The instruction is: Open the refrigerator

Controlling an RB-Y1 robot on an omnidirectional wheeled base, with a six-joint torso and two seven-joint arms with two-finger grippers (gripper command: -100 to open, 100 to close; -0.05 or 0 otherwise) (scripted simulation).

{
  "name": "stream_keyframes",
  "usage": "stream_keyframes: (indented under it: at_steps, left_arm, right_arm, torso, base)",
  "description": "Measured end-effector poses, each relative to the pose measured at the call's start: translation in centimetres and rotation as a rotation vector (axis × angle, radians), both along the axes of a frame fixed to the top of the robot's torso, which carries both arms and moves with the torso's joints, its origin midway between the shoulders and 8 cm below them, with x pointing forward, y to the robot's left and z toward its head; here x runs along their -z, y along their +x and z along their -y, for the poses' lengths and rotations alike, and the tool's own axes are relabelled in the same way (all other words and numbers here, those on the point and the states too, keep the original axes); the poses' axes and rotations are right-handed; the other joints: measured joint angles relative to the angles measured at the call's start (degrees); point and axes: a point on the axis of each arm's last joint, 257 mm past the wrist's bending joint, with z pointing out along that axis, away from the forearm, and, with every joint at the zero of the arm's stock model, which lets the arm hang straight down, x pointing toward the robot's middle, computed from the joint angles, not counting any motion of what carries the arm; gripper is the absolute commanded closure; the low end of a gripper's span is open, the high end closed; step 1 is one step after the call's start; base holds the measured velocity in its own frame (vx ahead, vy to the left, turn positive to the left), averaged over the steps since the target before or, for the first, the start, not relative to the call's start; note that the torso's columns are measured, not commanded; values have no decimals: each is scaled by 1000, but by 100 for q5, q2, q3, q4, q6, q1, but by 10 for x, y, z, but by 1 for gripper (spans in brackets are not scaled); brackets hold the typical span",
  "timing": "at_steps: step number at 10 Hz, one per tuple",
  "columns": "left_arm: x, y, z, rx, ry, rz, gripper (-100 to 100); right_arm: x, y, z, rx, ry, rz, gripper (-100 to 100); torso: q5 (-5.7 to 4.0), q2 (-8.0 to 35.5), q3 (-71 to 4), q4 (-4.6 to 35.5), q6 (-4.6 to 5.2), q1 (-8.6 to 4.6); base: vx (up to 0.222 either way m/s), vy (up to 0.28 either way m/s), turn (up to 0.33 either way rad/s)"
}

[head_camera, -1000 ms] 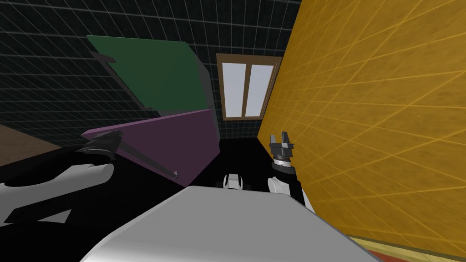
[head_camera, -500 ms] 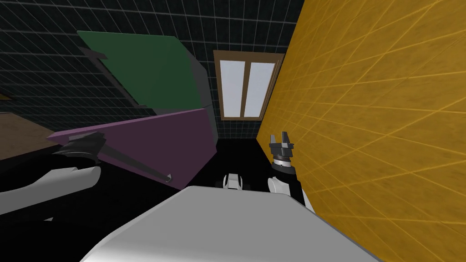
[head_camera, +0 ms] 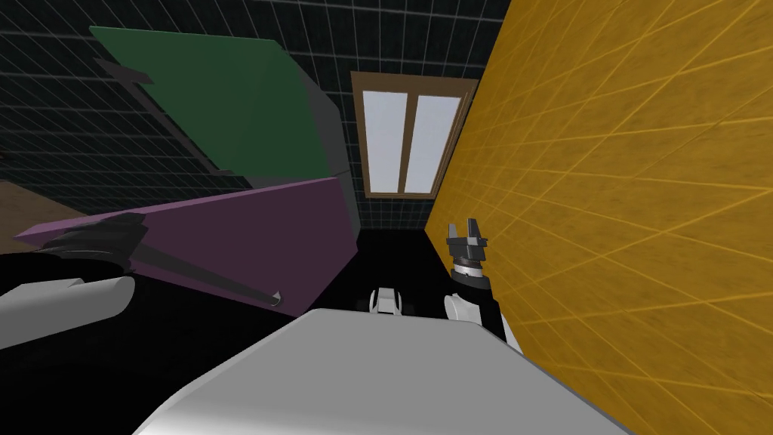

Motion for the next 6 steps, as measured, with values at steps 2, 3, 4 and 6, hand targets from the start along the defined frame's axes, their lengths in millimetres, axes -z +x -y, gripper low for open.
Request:
stream_keyframes:
  at_steps: [2, 3, 4, 6]
  left_arm:
    - [-14, -4, 7, 0, 6, 2, -100]
    - [-17, -6, 11, -2, 5, 1, -100]
    - [-22, -8, 14, -2, 5, -1, -100]
    - [-25, -11, 18, -8, -9, -9, 0]
  right_arm:
    - [0, 0, 0, 0, 0, 0, 0]
    - [0, 0, 0, 0, 0, 0, 0]
    - [0, 0, 0, 0, 0, 0, 0]
    - [0, 0, 0, 0, 0, 0, 0]
  torso:
    - [-14, 3, 7, 0, -9, -66]
    - [-19, 5, 6, 1, -7, -71]
    - [-21, 6, 5, 2, -4, -63]
    - [-35, 13, 5, 7, -7, -68]
  base:
    - [16, 27, 5]
    - [17, 9, 2]
    - [11, 2, -4]
    - [1, 4, 3]
